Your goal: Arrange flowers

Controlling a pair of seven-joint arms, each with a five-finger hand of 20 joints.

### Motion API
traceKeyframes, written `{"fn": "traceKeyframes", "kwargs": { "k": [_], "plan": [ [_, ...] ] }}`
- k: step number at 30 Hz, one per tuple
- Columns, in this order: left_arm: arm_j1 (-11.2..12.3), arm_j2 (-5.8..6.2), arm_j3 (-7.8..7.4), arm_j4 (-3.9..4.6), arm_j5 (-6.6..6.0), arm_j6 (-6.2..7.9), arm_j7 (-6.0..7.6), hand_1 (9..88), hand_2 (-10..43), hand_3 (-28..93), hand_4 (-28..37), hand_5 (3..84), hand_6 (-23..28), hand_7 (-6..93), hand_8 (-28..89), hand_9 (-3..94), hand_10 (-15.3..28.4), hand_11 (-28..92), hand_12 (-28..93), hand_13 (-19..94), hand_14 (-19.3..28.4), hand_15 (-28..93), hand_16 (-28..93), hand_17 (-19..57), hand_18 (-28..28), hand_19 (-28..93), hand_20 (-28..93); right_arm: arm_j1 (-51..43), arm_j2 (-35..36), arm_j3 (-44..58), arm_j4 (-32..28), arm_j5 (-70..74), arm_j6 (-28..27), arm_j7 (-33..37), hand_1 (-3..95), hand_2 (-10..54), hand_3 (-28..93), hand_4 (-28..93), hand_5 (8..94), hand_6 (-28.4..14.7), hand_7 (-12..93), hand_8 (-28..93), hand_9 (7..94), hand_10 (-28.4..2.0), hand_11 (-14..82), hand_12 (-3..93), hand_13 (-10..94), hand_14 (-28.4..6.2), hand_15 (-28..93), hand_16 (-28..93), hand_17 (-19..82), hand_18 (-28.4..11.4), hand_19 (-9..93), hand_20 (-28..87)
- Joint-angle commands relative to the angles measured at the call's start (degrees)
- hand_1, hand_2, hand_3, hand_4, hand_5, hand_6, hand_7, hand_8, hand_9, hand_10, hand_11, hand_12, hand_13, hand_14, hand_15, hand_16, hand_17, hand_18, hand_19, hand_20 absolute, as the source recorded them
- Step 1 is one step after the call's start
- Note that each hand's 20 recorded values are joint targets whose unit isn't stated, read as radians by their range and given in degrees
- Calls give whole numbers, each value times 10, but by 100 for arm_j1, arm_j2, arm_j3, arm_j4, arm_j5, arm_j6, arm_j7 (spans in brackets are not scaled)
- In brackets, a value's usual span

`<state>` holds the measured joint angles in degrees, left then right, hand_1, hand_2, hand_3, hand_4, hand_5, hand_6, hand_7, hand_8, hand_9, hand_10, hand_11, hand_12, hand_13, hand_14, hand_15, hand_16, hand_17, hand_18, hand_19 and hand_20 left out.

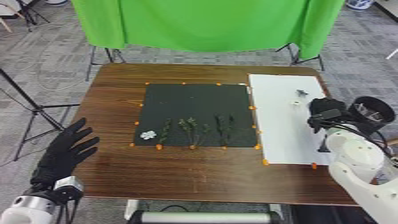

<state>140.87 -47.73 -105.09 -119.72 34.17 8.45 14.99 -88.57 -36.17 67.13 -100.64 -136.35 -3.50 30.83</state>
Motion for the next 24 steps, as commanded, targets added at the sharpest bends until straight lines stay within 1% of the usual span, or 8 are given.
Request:
{"fn": "traceKeyframes", "kwargs": {
  "k": [1, 13, 14, 15, 16, 20, 21, 24],
  "plan": [
    [-6, -67, 2, 25, 54, -101, -104, 257, -26, 699, -244, 230, 22, 219, -113, 213, 114, 182, 170, 205, 163, 304, 9, -92, 224, 430, 99, 953, -335, -685, -304, -264, 318, -420, 475, -95, 854, -283, 678, 29, 489, 50, 881, -31, 156, 461, 755, -35, 731, 285, 373, -200, 932, 479],
    [-114, -87, 136, 42, 90, -128, -179, 258, -25, 698, -243, 229, 22, 220, -113, 214, 114, 183, 171, 205, 164, 305, 9, -92, 224, 430, 99, 2629, -1431, -2292, 48, -365, 515, -1214, 473, -95, 856, -283, 676, 30, 488, 51, 881, -31, 154, 463, 754, -35, 733, 290, 373, -199, 932, 484],
    [-85, -80, 142, 25, 78, -103, -163, 258, -25, 698, -244, 230, 22, 220, -113, 213, 114, 183, 171, 205, 163, 305, 9, -92, 224, 430, 99, 2720, -1565, -2392, 103, -386, 468, -1297, 473, -95, 856, -283, 676, 30, 489, 52, 881, -31, 154, 463, 754, -36, 733, 290, 374, -199, 932, 484],
    [-121, -69, 168, 44, 78, -111, -157, 257, -25, 698, -244, 230, 22, 220, -114, 213, 114, 183, 171, 205, 163, 305, 9, -92, 224, 430, 99, 2825, -1654, -2528, 154, -397, 501, -1322, 473, -95, 856, -283, 676, 30, 489, 52, 881, -30, 153, 462, 754, -36, 734, 291, 374, -199, 932, 484],
    [-146, -81, 174, 46, 93, -118, -193, 257, -25, 698, -243, 230, 21, 220, -114, 214, 114, 183, 171, 205, 163, 305, 9, -92, 224, 430, 98, 2912, -1771, -2651, 240, -406, 518, -1364, 473, -95, 856, -283, 676, 30, 489, 52, 880, -30, 153, 462, 753, -36, 733, 291, 374, -199, 932, 484],
    [-199, -66, 228, 62, 93, -123, -194, 257, -26, 700, -244, 230, 21, 220, -114, 213, 113, 183, 171, 205, 163, 306, 9, -92, 224, 430, 98, 3181, -2201, -3039, 523, -433, 515, -1489, 473, -95, 856, -283, 675, 30, 489, 50, 880, -31, 152, 460, 752, -36, 734, 292, 374, -199, 932, 485],
    [-220, -78, 230, 68, 105, -145, -232, 257, -26, 700, -244, 230, 21, 221, -114, 213, 113, 183, 171, 205, 163, 306, 9, -92, 224, 430, 98, 3232, -2300, -3129, 613, -445, 510, -1521, 472, -95, 856, -283, 675, 31, 490, 51, 880, -31, 153, 461, 752, -36, 734, 292, 374, -198, 932, 485],
    [-292, -68, 285, 94, 108, -142, -236, 257, -26, 700, -245, 229, 21, 222, -114, 213, 114, 183, 171, 205, 163, 306, 9, -92, 224, 430, 98, 3360, -2641, -3319, 895, -514, 456, -1595, 472, -95, 856, -282, 675, 31, 490, 51, 880, -32, 152, 461, 752, -36, 735, 292, 374, -198, 932, 486]
  ]
}}
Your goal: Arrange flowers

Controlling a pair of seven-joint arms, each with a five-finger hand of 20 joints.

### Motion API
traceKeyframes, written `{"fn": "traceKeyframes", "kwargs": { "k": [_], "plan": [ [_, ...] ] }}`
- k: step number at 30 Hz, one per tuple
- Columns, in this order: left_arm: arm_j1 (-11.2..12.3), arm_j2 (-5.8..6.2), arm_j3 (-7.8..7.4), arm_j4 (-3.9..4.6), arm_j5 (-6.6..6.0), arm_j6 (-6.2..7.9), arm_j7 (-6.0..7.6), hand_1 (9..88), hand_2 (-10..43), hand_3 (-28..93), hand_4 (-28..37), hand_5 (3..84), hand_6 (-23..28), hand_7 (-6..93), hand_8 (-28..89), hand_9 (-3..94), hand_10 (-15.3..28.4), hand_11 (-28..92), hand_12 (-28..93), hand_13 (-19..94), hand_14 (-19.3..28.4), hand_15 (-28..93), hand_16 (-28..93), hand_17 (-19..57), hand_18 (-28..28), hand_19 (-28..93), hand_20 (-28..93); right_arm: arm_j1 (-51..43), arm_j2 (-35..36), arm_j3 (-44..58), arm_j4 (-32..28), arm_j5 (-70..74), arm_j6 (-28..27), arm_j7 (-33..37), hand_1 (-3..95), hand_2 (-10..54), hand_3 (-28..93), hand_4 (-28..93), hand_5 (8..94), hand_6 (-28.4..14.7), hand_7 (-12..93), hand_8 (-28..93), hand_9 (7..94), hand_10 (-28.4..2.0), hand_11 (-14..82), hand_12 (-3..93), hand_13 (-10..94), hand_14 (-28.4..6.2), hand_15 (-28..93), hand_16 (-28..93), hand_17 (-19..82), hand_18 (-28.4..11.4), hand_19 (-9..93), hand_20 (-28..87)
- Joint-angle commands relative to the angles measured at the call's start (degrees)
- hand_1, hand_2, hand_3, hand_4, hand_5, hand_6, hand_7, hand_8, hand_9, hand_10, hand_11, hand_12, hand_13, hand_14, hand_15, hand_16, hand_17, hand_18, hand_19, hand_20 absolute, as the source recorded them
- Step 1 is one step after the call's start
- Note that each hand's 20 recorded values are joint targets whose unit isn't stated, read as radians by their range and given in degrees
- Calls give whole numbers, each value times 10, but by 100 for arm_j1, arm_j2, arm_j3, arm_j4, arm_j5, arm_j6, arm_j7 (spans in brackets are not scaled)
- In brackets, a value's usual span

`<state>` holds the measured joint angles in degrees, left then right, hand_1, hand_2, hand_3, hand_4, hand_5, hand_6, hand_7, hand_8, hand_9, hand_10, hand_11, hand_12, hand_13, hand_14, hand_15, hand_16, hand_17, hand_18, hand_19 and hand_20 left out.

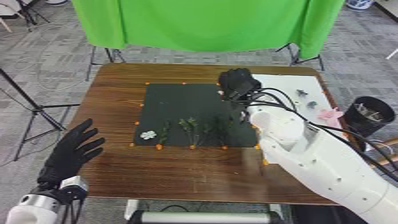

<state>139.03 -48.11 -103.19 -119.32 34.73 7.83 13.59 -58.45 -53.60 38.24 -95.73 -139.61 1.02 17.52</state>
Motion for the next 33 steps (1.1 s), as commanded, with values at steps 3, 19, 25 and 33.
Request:
{"fn": "traceKeyframes", "kwargs": {
  "k": [3, 19, 25, 33],
  "plan": [
    [-139, -34, 113, 62, 63, -107, -119, 257, -25, 699, -245, 229, 21, 221, -114, 214, 114, 182, 171, 205, 163, 306, 8, -92, 224, 430, 98, 458, -1156, -635, 587, -217, -44, -295, 472, -95, 855, -283, 675, 31, 490, 50, 881, -32, 152, 460, 752, -36, 735, 292, 374, -198, 932, 486],
    [-499, 50, 301, 177, 100, -179, -192, 257, -26, 700, -245, 230, 21, 219, -114, 213, 113, 183, 171, 205, 163, 305, 8, -92, 224, 431, 98, 905, -1978, -1331, 1279, -193, 135, -51, 471, -95, 855, -281, 675, 32, 491, 47, 881, -32, 149, 458, 752, -36, 736, 291, 374, -198, 932, 488],
    [-547, 104, 378, 197, 70, -144, -126, 257, -26, 700, -245, 230, 22, 220, -113, 213, 113, 184, 171, 205, 163, 305, 9, -92, 224, 431, 98, 1028, -2050, -1538, 1530, -247, 358, -1, 472, -95, 854, -282, 674, 32, 493, 48, 881, -32, 148, 458, 752, -35, 737, 291, 375, -198, 932, 490],
    [-631, 128, 450, 223, 70, -165, -124, 256, -26, 701, -245, 230, 22, 218, -113, 213, 113, 183, 171, 205, 163, 305, 9, -92, 224, 431, 98, 1120, -2128, -1701, 1719, -293, 434, 125, 473, -95, 851, -282, 671, 33, 493, 45, 880, -32, 147, 457, 752, -35, 737, 292, 376, -197, 932, 492]
  ]
}}
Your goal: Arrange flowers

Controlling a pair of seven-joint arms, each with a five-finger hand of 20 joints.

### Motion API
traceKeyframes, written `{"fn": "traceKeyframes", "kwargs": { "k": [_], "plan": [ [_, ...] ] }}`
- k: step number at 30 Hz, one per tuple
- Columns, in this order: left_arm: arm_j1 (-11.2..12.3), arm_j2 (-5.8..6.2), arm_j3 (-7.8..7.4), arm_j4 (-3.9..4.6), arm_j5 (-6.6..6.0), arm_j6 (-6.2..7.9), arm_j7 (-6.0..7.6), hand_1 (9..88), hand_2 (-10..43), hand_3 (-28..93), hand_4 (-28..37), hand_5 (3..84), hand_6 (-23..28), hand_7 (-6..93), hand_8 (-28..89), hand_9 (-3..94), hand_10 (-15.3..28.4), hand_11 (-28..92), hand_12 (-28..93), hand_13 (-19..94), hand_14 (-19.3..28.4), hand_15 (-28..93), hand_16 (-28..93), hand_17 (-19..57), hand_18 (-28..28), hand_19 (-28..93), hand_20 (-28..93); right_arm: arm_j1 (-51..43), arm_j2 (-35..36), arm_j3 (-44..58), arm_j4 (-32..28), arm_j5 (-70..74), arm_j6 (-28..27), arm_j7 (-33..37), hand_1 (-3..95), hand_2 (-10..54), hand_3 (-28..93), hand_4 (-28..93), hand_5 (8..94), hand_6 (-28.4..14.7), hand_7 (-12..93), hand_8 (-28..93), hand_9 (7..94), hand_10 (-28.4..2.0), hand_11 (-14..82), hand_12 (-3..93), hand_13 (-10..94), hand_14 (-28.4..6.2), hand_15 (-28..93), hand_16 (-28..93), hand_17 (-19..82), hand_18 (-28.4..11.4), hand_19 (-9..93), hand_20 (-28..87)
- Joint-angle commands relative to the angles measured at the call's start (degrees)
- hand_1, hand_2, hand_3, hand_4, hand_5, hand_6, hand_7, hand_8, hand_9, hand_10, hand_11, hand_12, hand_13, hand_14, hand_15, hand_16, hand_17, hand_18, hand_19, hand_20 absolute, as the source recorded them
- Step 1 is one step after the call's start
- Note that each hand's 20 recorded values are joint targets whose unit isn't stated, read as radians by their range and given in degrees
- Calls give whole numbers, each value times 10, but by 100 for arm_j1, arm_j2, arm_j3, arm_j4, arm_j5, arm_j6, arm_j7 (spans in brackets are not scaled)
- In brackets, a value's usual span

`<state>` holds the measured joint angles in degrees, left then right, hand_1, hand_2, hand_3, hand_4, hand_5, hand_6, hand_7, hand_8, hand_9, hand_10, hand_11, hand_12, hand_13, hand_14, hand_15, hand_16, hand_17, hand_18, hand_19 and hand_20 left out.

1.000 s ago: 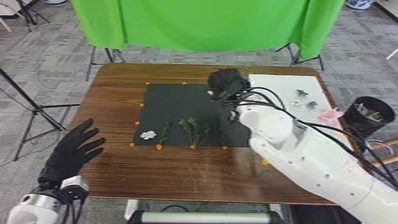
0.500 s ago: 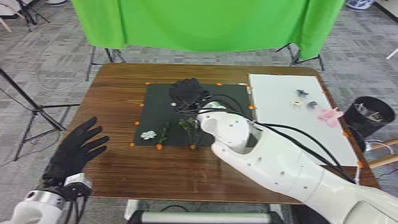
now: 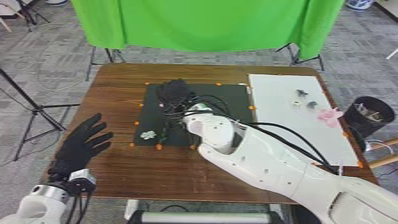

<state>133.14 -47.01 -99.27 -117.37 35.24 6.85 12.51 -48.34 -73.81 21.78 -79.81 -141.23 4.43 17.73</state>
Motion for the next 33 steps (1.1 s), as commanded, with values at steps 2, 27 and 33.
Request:
{"fn": "traceKeyframes", "kwargs": {
  "k": [2, 27, 33],
  "plan": [
    [-25, 19, 55, 20, 14, -55, -2, 256, -25, 701, -245, 230, 22, 216, -113, 213, 113, 183, 171, 205, 163, 305, 9, -92, 224, 431, 98, 109, -113, -45, 149, -125, 69, 111, 472, -95, 851, -282, 670, 33, 493, 44, 879, -32, 145, 456, 752, -34, 738, 292, 376, -196, 932, 492],
    [-146, 4, 98, 80, 54, -132, -90, 257, -25, 699, -245, 230, 22, 219, -113, 213, 113, 183, 171, 205, 163, 305, 9, -92, 224, 431, 97, -62, -135, 95, 90, -150, -432, 141, 409, -95, 813, -283, 625, 32, 490, 40, 829, -42, 170, 402, 724, -37, 748, 292, 357, -196, 931, 486],
    [-111, 0, 78, 67, 51, -128, -92, 256, -25, 700, -243, 230, 22, 218, -113, 213, 113, 183, 171, 204, 163, 305, 9, -92, 224, 431, 97, -69, -136, 118, 80, -161, -483, 151, 389, -95, 811, -283, 591, 26, 492, 37, 788, -51, 213, 358, 708, -38, 758, 293, 349, -195, 930, 491]
  ]
}}
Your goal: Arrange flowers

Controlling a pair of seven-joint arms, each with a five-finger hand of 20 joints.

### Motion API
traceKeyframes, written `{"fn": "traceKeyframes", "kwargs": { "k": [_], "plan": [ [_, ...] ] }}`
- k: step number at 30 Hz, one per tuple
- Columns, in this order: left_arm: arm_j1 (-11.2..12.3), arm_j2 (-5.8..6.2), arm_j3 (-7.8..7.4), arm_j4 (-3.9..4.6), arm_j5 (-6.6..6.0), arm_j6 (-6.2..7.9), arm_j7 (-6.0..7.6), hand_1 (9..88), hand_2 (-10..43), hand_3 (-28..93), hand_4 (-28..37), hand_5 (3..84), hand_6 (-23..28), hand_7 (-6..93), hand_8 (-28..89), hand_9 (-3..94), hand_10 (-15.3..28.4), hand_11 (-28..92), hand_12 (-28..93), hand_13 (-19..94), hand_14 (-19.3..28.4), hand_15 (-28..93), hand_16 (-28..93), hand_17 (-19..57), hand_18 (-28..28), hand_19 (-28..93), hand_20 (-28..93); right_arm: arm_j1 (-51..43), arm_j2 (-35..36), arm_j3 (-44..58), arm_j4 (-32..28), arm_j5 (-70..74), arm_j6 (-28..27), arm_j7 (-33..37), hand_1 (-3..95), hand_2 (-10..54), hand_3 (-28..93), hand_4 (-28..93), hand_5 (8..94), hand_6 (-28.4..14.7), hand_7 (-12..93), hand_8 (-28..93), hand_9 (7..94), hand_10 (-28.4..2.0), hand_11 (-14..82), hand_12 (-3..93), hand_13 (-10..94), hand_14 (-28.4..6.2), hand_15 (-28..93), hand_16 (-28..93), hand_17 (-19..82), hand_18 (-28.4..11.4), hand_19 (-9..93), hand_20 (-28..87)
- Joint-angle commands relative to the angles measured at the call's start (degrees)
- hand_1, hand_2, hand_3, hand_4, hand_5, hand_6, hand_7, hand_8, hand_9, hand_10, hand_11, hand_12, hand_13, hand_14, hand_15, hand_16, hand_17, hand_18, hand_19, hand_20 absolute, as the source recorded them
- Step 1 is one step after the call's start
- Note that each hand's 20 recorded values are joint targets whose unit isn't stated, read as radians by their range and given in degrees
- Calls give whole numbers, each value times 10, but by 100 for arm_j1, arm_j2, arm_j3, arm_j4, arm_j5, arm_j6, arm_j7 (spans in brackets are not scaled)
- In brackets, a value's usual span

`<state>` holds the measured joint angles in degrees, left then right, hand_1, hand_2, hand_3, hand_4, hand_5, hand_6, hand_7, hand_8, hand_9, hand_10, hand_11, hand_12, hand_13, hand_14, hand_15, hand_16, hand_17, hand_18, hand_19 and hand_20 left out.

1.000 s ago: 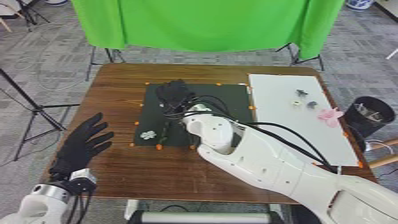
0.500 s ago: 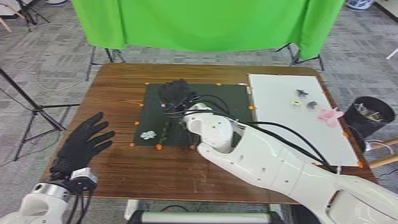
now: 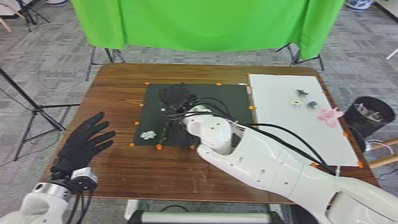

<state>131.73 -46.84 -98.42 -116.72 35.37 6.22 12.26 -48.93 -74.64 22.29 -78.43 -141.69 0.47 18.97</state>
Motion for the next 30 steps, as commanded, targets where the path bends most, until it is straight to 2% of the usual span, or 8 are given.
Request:
{"fn": "traceKeyframes", "kwargs": {
  "k": [1, 8, 11, 15, 16, 18, 26, 30],
  "plan": [
    [-33, -18, 25, 23, 44, -53, -88, 256, -25, 700, -243, 230, 22, 218, -113, 213, 113, 183, 171, 204, 163, 305, 9, -92, 225, 432, 98, -2, -48, 64, -61, -90, -92, 42, 387, -95, 811, -283, 586, 23, 491, 35, 781, -52, 217, 353, 706, -38, 759, 293, 349, -195, 930, 491],
    [106, -7, -19, -25, 25, -49, -27, 256, -25, 700, -244, 230, 22, 218, -113, 213, 114, 184, 171, 205, 163, 305, 9, -92, 224, 432, 97, -33, 11, 78, -178, -69, -129, 100, 345, -95, 837, -283, 578, 16, 436, 21, 736, -68, 274, 267, 695, -40, 767, 283, 344, -196, 929, 495],
    [156, -10, -33, -41, 13, -33, 13, 256, -26, 700, -244, 230, 22, 219, -112, 213, 114, 183, 171, 204, 163, 305, 9, -92, 224, 432, 97, -126, 22, 277, -292, -91, -214, 25, 315, -95, 868, -282, 569, 10, 397, -115, 707, -77, 285, 218, 689, -44, 769, 283, 342, -196, 929, 495],
    [237, -20, -64, -61, -17, 24, 86, 256, -26, 701, -244, 230, 22, 218, -113, 213, 114, 183, 171, 205, 163, 305, 9, -92, 224, 432, 97, -413, 69, 969, -711, 60, -850, -268, 278, -95, 864, -281, 546, -3, 384, -164, 672, -90, 280, 216, 670, -50, 773, 283, 327, -197, 924, 498],
    [262, -56, -103, -71, -1, 7, 30, 256, -26, 701, -244, 230, 22, 218, -113, 213, 114, 183, 171, 204, 163, 305, 9, -92, 224, 432, 97, -493, 115, 1116, -811, 218, -878, -293, 262, -93, 859, -280, 529, -8, 378, -161, 654, -96, 280, 216, 655, -54, 776, 281, 315, -197, 919, 499],
    [272, -87, -97, -49, -24, 43, 41, 256, -26, 701, -245, 230, 21, 219, -113, 213, 113, 183, 171, 204, 163, 306, 9, -92, 224, 432, 97, -690, 135, 1565, -940, 165, -1111, -516, 253, -93, 858, -280, 512, -15, 370, -158, 631, -99, 279, 216, 638, -57, 779, 278, 309, -197, 915, 502],
    [461, -160, -203, -129, -33, 97, 65, 256, -26, 701, -245, 230, 21, 219, -114, 213, 113, 182, 171, 204, 163, 305, 8, -92, 224, 432, 97, -861, 1313, 2102, -1391, 452, -976, -298, 243, -95, 869, -281, 449, -30, 358, -150, 551, -113, 271, 218, 596, -70, 785, 262, 292, -195, 897, 510],
    [565, -137, -250, -164, -54, 126, 129, 256, -26, 701, -246, 230, 22, 219, -113, 213, 113, 184, 172, 205, 163, 306, 9, -92, 224, 431, 97, -928, 2042, 2317, -1337, 600, -826, -262, 241, -95, 872, -282, 416, -39, 352, -144, 508, -118, 272, 217, 577, -73, 786, 250, 283, -197, 889, 511]
  ]
}}
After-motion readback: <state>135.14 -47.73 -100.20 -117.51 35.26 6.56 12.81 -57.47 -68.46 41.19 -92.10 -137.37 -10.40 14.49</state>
